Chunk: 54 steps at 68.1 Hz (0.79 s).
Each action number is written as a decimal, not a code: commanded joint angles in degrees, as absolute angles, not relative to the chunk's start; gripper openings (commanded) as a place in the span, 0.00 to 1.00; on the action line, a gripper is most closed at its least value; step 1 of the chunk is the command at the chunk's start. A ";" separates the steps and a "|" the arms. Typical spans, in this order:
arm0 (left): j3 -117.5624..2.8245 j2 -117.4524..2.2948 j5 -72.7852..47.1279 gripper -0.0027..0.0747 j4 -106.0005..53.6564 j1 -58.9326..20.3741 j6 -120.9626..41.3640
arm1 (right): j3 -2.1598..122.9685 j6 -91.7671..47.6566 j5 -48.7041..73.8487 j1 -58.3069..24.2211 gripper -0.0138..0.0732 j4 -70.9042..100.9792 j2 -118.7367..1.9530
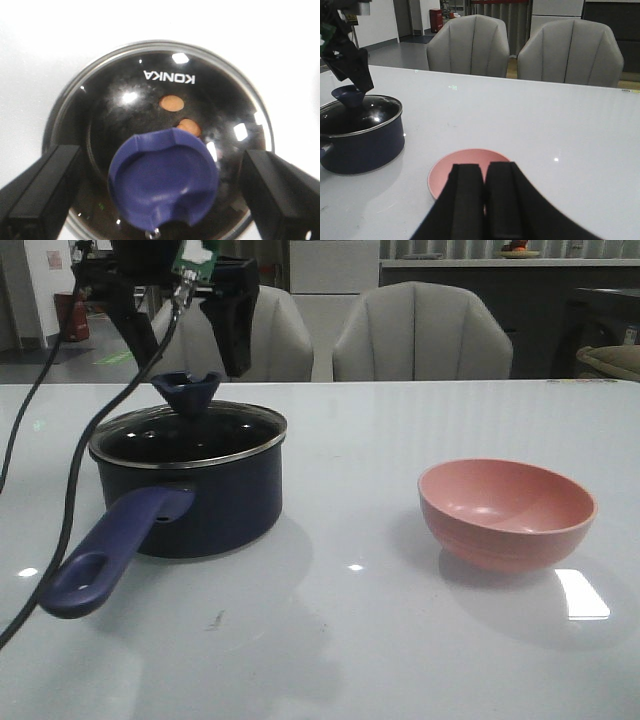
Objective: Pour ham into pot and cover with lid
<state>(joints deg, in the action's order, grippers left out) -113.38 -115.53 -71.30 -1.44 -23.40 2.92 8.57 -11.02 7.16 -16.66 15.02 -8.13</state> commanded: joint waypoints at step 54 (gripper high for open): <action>-63.40 -56.28 -36.84 0.89 -1.89 -23.72 2.04 | 10.15 -11.54 2.75 -16.85 0.33 15.22 -8.64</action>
